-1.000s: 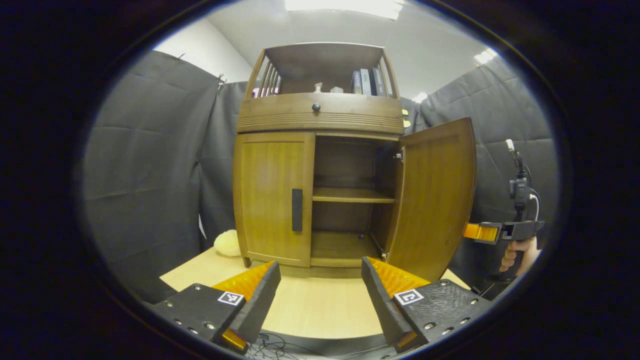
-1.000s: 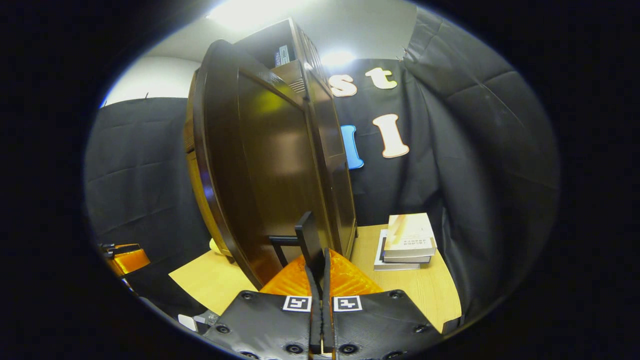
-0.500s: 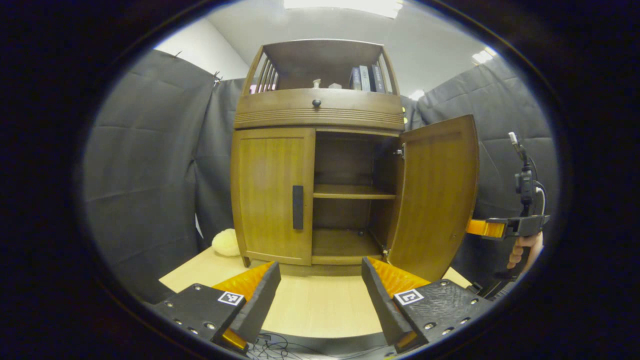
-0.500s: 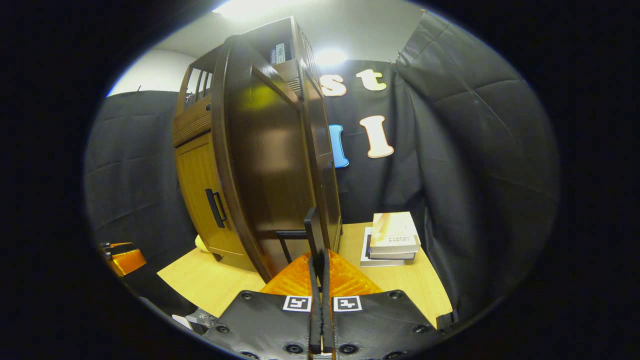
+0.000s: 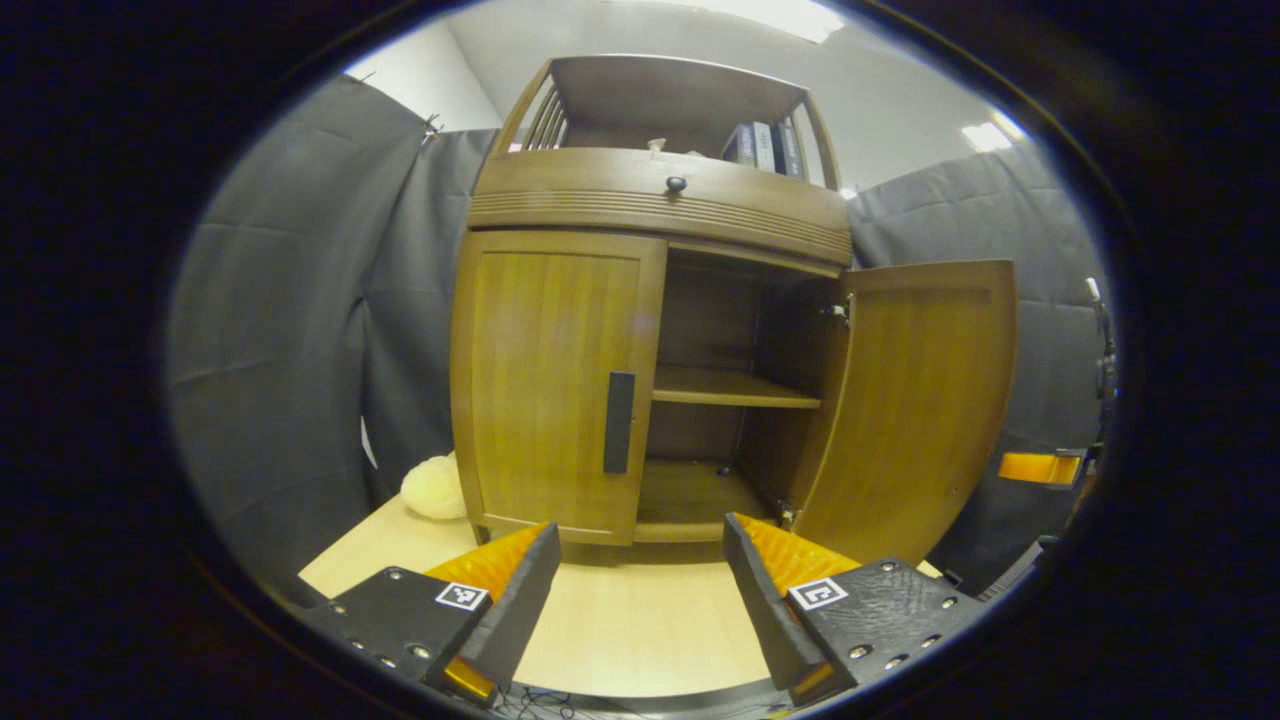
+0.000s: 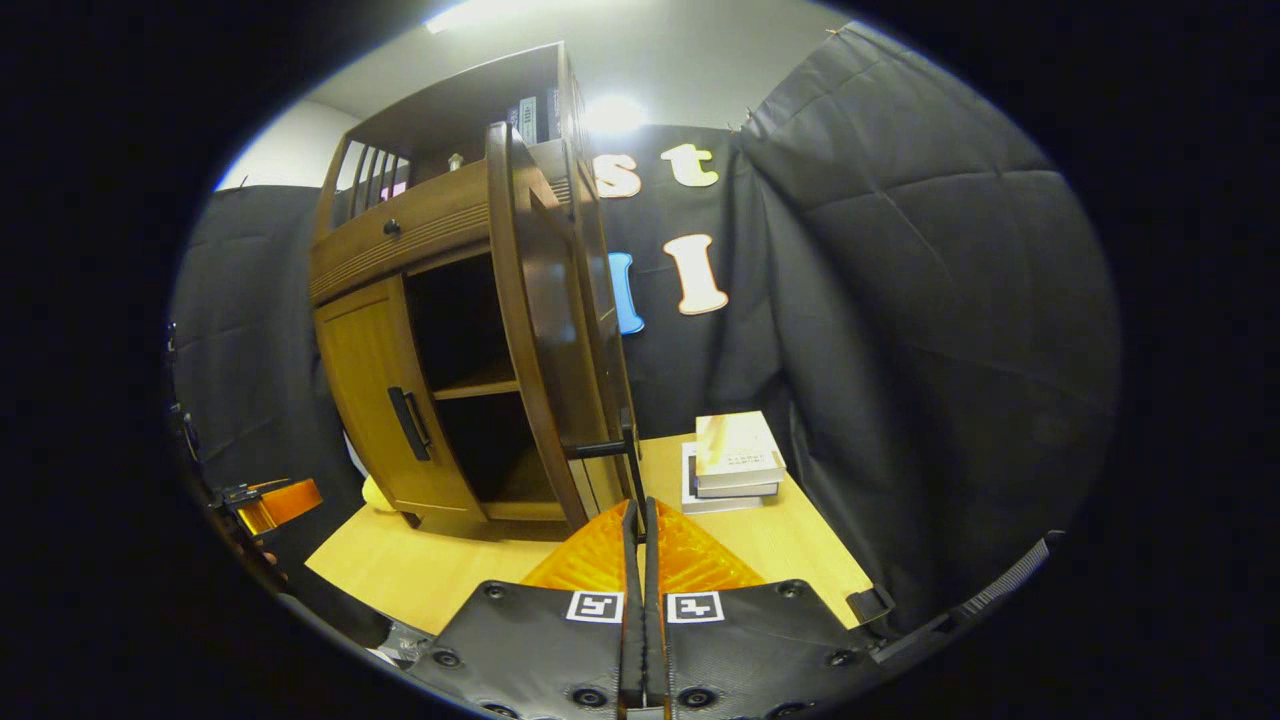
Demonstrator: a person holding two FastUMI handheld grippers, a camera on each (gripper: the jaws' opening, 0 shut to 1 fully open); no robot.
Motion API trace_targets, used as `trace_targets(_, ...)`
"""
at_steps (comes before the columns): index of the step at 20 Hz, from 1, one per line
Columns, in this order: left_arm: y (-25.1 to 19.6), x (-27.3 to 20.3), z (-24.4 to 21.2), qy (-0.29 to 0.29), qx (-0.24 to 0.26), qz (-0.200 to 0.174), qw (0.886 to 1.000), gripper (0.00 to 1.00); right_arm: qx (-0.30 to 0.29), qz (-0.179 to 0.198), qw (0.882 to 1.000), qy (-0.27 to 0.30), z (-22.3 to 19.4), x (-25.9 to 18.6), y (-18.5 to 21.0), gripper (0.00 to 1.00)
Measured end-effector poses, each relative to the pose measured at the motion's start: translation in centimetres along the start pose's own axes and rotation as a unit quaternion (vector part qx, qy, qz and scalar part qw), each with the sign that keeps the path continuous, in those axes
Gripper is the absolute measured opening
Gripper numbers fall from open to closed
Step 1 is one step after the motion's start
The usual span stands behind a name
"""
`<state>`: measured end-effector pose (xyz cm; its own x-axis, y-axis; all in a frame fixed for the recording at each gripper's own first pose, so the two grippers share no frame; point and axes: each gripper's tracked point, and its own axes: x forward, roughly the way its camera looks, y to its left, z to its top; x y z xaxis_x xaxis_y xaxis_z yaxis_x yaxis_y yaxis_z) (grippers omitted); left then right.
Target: Open the right door of the double-door shoe cabinet with the right hand, and open the left door with the left hand.
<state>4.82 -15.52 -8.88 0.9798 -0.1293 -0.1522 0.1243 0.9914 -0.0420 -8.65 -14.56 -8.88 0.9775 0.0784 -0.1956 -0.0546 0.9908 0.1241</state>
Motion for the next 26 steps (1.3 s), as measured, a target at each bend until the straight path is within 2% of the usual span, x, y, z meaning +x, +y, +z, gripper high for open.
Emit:
trace_targets(1,0.8,0.8,0.5,-0.003,0.001,-0.007,1.000,0.94,-0.004,-0.008,1.000,-0.002,0.2,-0.8,0.7,0.02)
trace_targets(4,3.7,3.1,1.5,-0.019,0.017,-0.019,0.999,0.94,-0.001,-0.021,1.000,-0.003,0.3,-3.1,4.1,0.00)
trace_targets(6,5.1,4.8,1.7,-0.018,0.022,-0.027,0.999,0.92,-0.004,-0.025,1.000,-0.008,0.2,-3.2,7.0,0.00)
trace_targets(11,6.5,8.1,2.2,-0.019,0.017,-0.051,0.998,0.92,-0.017,0.016,0.999,-0.038,2.2,-0.3,14.1,0.02)
trace_targets(14,6.2,11.1,3.2,-0.019,0.017,-0.053,0.998,0.92,-0.015,0.048,0.998,-0.035,2.2,2.2,17.2,0.58)
trace_targets(16,5.9,12.8,3.7,-0.021,0.014,-0.055,0.998,0.92,-0.025,0.037,0.998,-0.051,2.6,3.7,17.6,0.96)
trace_targets(18,5.8,14.2,4.0,-0.022,0.016,-0.053,0.998,0.92,-0.031,0.047,0.997,-0.057,2.7,5.6,18.8,0.92)
trace_targets(19,5.8,15.0,4.1,-0.022,0.019,-0.050,0.998,0.92,-0.032,0.056,0.996,-0.054,2.5,6.4,19.3,0.96)
trace_targets(20,5.6,15.9,4.1,-0.021,0.021,-0.048,0.998,0.92,-0.034,0.058,0.997,-0.048,2.1,7.3,19.4,0.92)
trace_targets(24,4.6,19.1,4.2,-0.019,0.018,-0.047,0.999,0.92,-0.060,0.066,0.995,-0.055,2.7,10.6,19.8,0.92)
trace_targets(25,4.2,20.0,3.9,-0.016,0.019,-0.048,0.999,0.92,-0.062,0.068,0.994,-0.058,3.0,11.2,19.8,0.96)
trace_targets(26,3.9,20.9,3.7,-0.011,0.022,-0.049,0.999,0.92,-0.062,0.070,0.994,-0.060,3.4,11.9,19.7,0.93)
